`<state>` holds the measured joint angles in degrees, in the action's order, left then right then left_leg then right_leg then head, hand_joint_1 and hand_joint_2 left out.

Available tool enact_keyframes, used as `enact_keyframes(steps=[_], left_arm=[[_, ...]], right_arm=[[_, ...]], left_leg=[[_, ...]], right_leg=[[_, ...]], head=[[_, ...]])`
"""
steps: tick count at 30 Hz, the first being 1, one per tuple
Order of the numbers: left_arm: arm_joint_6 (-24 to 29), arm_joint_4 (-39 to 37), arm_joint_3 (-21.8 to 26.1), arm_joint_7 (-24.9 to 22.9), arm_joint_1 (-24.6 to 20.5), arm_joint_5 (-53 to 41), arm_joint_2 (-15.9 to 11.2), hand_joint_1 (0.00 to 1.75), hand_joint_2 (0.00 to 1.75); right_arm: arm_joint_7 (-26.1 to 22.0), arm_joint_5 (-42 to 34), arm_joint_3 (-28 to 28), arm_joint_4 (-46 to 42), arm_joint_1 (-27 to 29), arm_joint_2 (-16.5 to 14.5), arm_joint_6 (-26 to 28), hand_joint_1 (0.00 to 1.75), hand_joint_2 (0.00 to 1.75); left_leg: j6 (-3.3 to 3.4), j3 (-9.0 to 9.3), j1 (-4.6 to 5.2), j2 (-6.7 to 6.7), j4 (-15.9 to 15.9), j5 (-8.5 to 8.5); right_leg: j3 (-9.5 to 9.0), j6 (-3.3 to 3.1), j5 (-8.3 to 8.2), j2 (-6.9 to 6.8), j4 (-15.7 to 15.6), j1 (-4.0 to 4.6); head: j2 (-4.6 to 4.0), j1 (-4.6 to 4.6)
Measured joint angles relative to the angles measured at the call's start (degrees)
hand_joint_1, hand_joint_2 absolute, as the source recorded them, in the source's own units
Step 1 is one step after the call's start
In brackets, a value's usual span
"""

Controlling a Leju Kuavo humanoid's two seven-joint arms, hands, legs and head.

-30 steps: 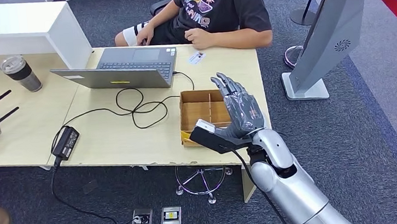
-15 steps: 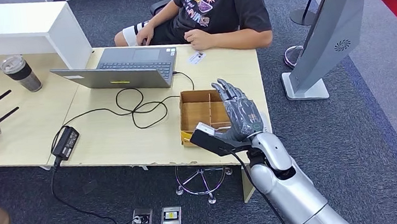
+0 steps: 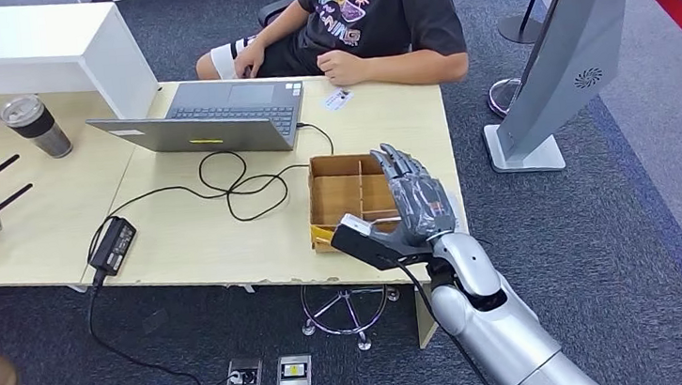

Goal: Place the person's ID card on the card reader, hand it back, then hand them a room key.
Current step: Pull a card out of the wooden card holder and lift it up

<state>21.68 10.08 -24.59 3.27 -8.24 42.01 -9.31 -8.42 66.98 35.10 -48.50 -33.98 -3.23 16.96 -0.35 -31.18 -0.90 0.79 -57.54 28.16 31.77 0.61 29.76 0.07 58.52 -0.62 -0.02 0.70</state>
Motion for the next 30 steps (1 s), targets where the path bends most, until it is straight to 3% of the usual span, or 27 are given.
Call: enact_keyframes(steps=[30], left_arm=[[-0.93,0.0,0.0,1.52,-1.74,0.35,-0.15,0.0,1.75]], right_arm=[[0.7,2.73,0.74,6.09,-0.54,0.33,-2.04,0.0,1.75]], left_leg=[[0.0,0.01,0.0,-0.01,0.0,0.0]], right_leg=[[0.01,0.0,0.0,0.01,0.0,0.0]], head=[[0.01,0.0]])
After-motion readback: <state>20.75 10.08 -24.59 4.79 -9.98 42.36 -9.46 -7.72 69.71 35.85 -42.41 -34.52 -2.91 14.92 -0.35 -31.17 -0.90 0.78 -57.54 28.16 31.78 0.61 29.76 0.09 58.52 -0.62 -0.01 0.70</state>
